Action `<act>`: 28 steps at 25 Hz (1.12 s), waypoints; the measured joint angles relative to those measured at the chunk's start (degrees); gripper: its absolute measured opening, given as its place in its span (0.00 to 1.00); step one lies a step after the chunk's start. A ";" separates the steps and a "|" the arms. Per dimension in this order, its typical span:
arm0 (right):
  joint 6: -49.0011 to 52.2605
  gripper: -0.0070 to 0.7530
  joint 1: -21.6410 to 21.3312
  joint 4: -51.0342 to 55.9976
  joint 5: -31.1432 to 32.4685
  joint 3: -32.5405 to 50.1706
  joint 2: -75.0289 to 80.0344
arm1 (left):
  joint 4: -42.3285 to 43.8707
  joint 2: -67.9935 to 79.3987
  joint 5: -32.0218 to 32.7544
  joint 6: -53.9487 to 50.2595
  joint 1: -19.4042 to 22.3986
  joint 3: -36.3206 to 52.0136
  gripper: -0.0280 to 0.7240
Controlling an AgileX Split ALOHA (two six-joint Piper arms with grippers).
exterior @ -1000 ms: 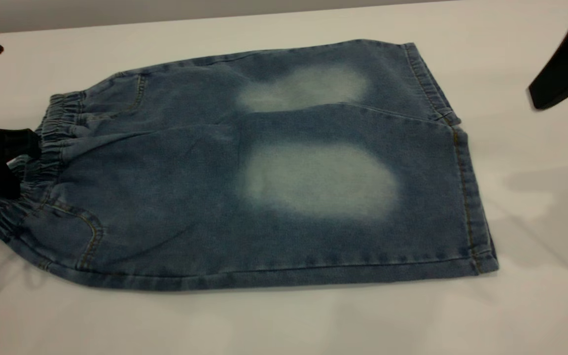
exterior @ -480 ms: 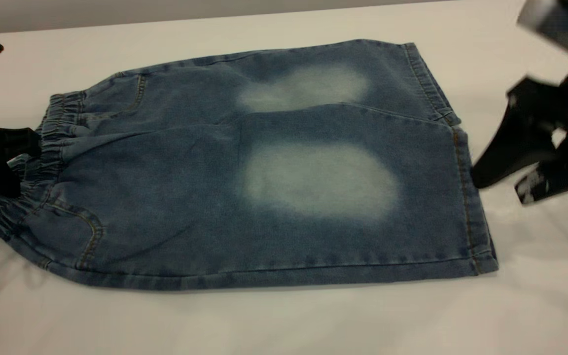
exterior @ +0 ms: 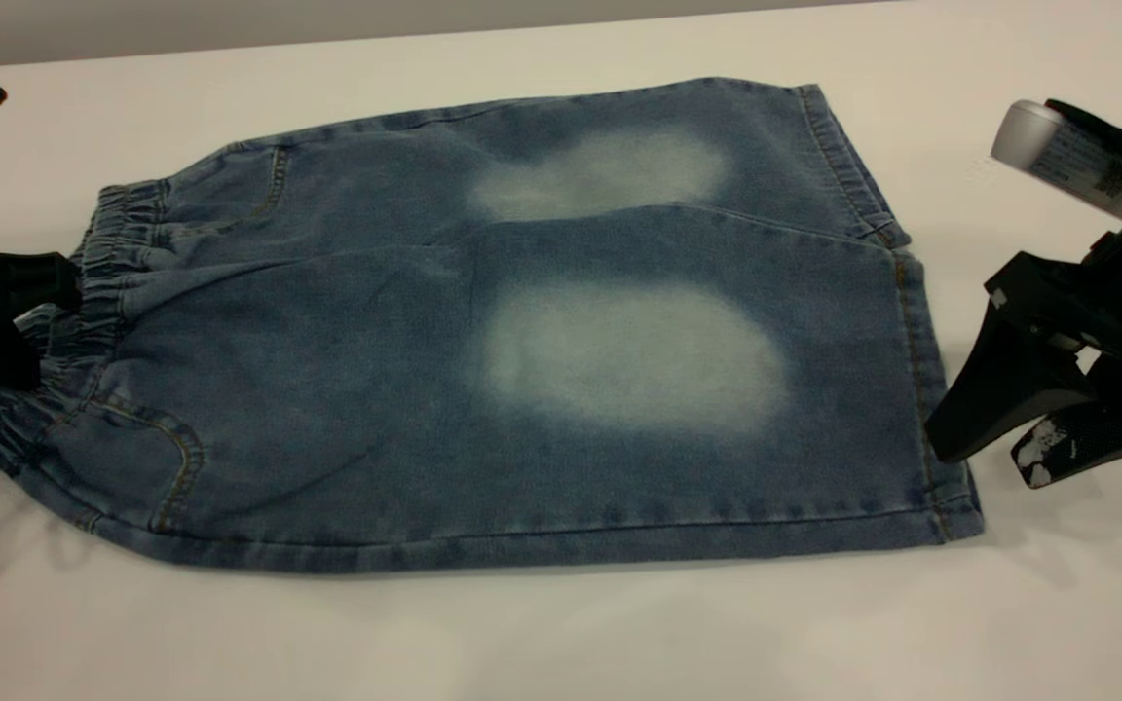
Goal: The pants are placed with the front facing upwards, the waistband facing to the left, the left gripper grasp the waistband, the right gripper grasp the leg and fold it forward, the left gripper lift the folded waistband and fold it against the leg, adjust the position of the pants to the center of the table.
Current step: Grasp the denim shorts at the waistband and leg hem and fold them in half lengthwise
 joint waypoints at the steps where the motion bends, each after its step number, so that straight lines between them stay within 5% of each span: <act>1: -0.50 0.57 0.00 0.50 0.00 0.00 0.20 | 0.00 0.00 0.00 0.00 0.00 0.00 0.07; 23: -19.85 0.57 0.00 16.94 6.61 0.05 8.58 | -0.04 0.00 0.82 0.00 0.00 0.00 0.07; 28: -22.45 0.50 0.00 21.27 7.28 -0.01 9.96 | -0.04 0.00 0.93 0.00 0.00 0.00 0.07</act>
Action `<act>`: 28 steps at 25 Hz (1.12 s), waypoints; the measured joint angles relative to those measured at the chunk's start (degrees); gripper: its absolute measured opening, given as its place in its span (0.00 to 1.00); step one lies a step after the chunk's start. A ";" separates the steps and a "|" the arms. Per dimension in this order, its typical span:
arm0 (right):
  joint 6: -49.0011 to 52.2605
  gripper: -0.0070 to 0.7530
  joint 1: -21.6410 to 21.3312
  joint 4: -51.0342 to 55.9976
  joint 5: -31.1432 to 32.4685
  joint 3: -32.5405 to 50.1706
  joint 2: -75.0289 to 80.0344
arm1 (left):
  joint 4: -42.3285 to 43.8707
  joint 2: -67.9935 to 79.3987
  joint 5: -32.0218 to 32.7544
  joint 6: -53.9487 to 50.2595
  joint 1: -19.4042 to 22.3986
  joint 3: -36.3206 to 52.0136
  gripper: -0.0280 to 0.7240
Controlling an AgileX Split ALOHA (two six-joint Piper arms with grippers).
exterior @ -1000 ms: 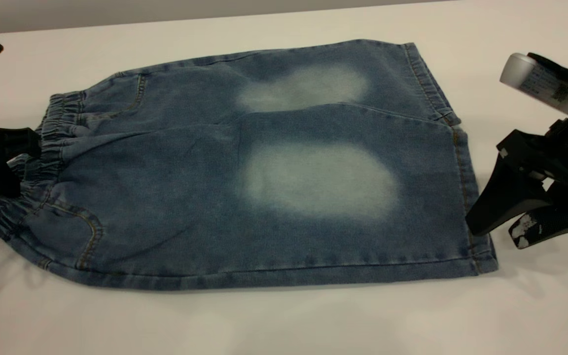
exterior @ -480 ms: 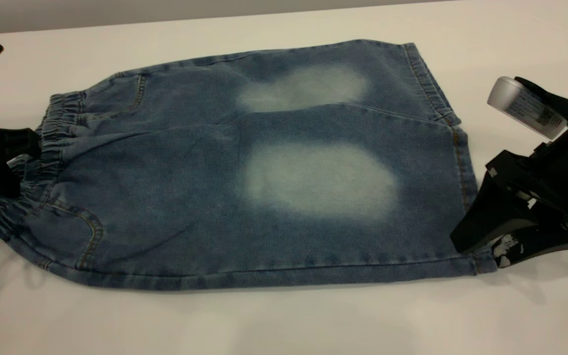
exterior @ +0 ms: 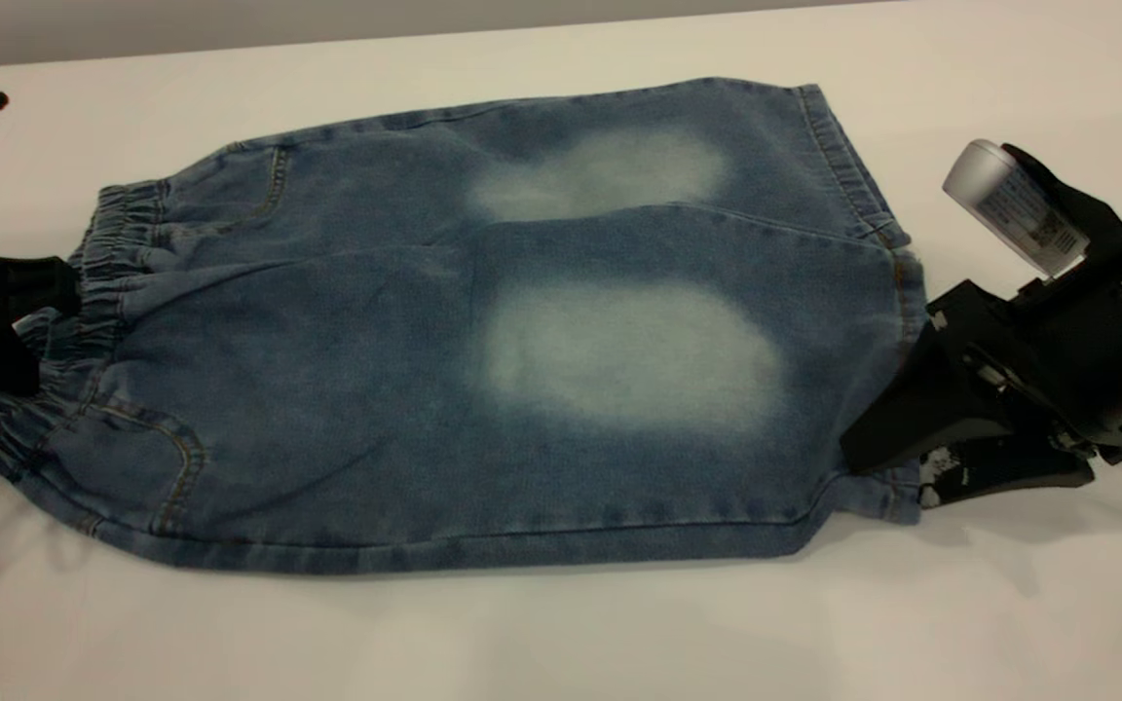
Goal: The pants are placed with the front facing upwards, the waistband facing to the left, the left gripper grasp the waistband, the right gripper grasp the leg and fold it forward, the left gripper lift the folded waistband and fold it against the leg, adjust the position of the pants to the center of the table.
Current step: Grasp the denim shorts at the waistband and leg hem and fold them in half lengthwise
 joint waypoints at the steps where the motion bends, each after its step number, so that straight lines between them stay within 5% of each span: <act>1: -0.06 0.46 0.00 0.29 -0.34 0.00 0.00 | 0.00 0.00 0.00 0.00 0.00 0.00 0.07; 10: -3.09 0.05 0.00 2.16 0.90 0.00 0.10 | 0.00 0.00 0.00 0.00 0.00 0.00 0.07; 28: -4.58 0.02 0.00 4.65 4.22 -0.03 -9.23 | 0.00 -0.97 0.03 0.00 0.00 0.00 0.07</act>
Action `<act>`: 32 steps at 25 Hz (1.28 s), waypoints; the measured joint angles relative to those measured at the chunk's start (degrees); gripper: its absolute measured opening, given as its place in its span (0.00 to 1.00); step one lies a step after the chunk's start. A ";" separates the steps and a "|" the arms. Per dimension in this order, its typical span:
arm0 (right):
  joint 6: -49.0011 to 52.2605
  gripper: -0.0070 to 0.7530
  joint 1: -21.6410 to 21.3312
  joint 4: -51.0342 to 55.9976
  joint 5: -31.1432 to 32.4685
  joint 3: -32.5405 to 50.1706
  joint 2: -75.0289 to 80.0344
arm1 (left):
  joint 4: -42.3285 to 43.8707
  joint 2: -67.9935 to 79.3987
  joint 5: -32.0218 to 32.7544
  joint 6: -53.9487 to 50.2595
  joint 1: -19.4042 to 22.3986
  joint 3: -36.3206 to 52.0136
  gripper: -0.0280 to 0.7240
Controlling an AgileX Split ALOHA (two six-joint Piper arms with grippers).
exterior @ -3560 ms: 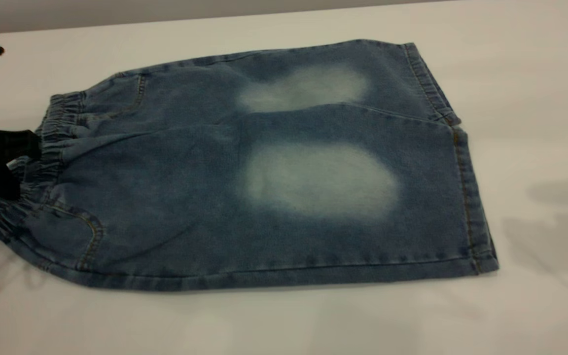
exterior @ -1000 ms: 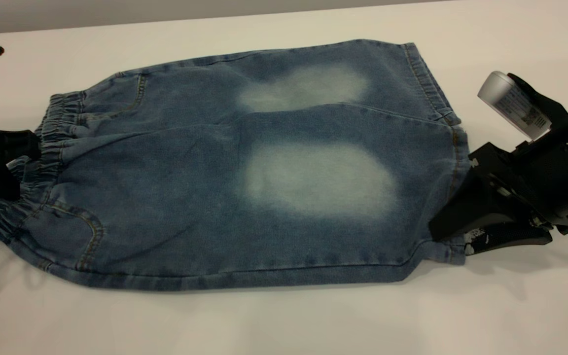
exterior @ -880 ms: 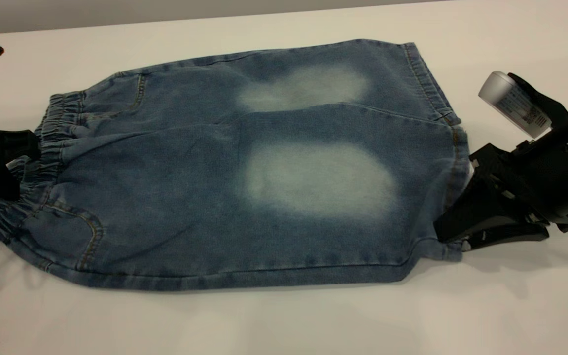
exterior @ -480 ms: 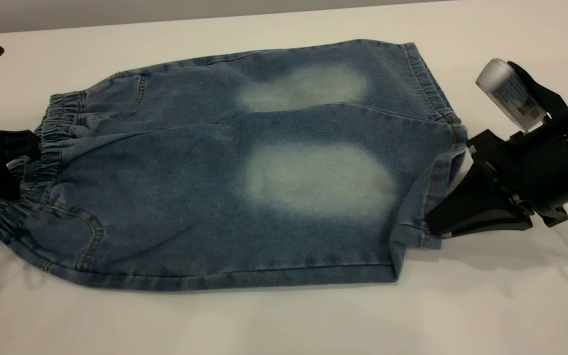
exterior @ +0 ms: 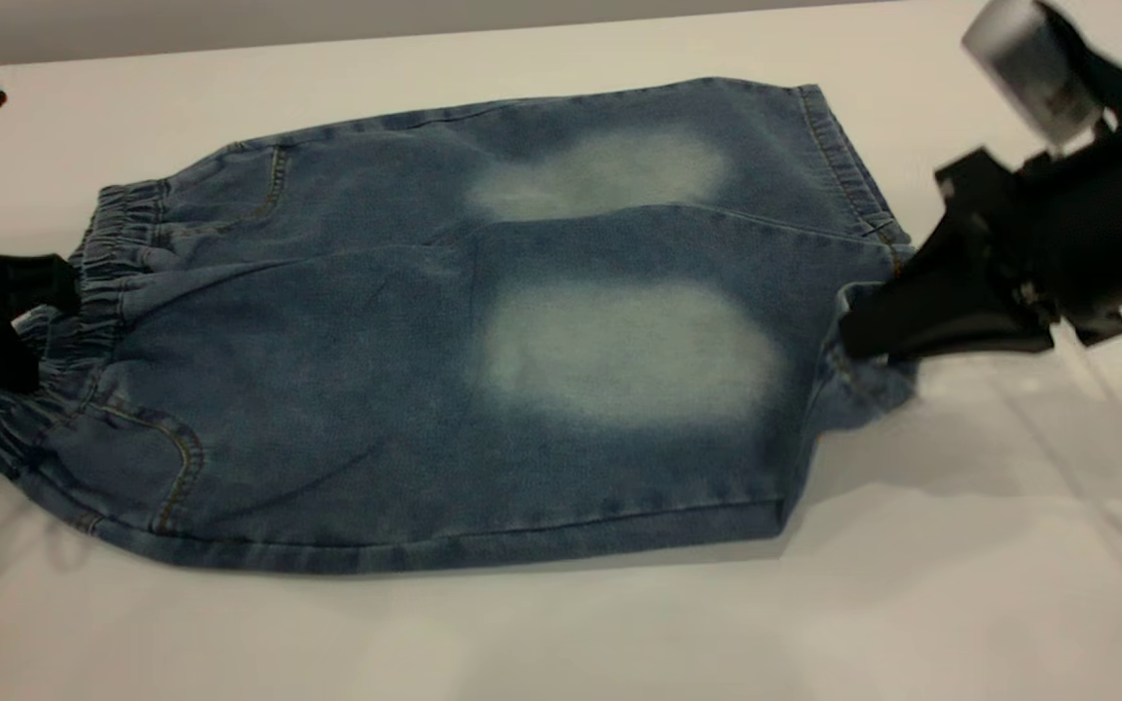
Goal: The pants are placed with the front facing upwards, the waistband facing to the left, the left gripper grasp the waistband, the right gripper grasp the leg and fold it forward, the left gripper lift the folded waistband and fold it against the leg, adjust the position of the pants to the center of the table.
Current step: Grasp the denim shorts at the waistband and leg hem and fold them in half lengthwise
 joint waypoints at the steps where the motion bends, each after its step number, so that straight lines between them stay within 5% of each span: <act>1: 0.07 0.02 0.00 0.00 -0.07 0.00 -0.74 | 0.00 -0.70 0.00 0.00 0.00 0.00 0.07; 15: 5.95 0.04 0.00 -6.18 -1.03 -5.15 -1.65 | 0.21 -7.52 1.39 0.00 0.00 0.00 0.07; 18: 10.95 0.14 0.00 -10.40 -1.47 -5.15 -1.60 | 0.21 -7.47 1.24 0.00 0.00 0.00 0.07; 25: 21.64 0.58 0.00 -19.90 -3.90 -5.15 -0.91 | 0.28 -7.47 1.10 0.00 0.00 0.00 0.07; 32: 24.48 0.68 0.00 -22.69 -4.43 -5.10 2.74 | 0.28 -7.42 1.03 0.00 0.00 0.00 0.07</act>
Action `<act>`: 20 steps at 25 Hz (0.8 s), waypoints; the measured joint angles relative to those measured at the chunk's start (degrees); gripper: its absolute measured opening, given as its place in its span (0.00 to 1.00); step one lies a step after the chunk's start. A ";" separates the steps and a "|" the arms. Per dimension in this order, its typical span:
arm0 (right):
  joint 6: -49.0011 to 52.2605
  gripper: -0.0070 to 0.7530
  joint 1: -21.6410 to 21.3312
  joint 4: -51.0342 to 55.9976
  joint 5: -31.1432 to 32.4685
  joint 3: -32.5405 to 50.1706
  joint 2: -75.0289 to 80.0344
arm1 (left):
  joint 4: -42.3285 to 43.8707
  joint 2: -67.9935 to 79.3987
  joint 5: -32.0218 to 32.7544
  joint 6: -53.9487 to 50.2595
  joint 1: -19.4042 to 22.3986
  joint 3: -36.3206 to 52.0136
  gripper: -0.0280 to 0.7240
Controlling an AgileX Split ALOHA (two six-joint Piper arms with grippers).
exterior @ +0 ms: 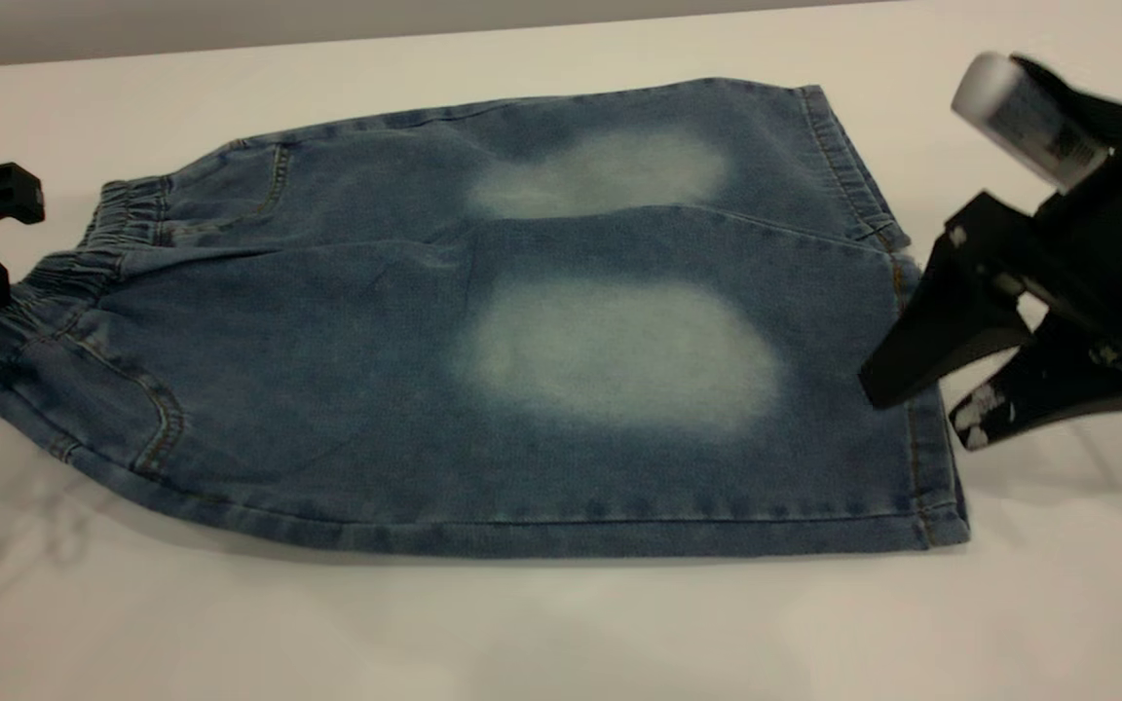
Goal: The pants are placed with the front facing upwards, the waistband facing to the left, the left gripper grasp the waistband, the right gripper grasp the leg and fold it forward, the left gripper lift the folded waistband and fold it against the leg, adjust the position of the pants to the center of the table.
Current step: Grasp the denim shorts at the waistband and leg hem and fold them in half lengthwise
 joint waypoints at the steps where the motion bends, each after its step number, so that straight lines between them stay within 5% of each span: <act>1: -0.05 0.68 0.00 0.00 -0.32 0.00 0.73 | 0.00 0.00 0.00 0.00 0.00 0.00 0.07; 12: -1.08 0.68 0.14 0.18 -0.04 0.00 5.70 | 0.00 0.00 -0.04 0.00 0.00 0.00 0.07; 20: -9.27 0.66 4.21 7.12 1.79 0.00 6.77 | 0.00 0.00 0.02 0.00 0.00 0.00 0.07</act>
